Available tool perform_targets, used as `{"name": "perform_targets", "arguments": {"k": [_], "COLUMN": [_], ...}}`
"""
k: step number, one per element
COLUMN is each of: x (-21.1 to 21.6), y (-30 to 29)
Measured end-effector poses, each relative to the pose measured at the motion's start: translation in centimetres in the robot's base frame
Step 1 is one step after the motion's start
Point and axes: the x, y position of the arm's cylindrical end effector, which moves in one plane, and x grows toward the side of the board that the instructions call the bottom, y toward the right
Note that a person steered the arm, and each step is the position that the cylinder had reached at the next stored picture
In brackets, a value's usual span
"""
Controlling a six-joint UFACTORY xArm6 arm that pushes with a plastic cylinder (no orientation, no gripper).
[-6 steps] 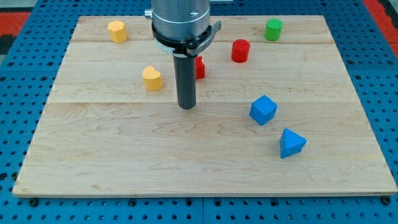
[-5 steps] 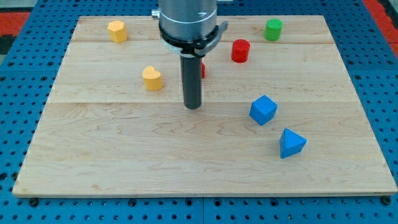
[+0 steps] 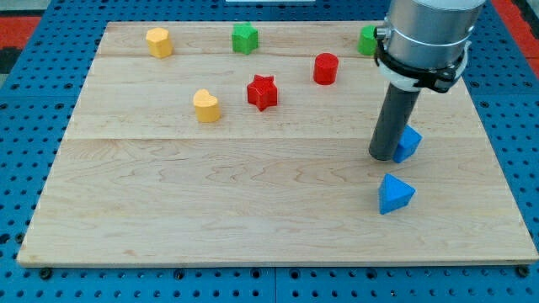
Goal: Move the blue cube towards center right
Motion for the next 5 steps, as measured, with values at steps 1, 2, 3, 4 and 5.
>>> {"name": "perform_targets", "arguments": {"k": [1, 2, 3, 4, 5], "x": [-0.5, -0.52, -0.62, -0.62, -0.36], "y": [0.69, 0.69, 0.79, 1.31, 0.56]}}
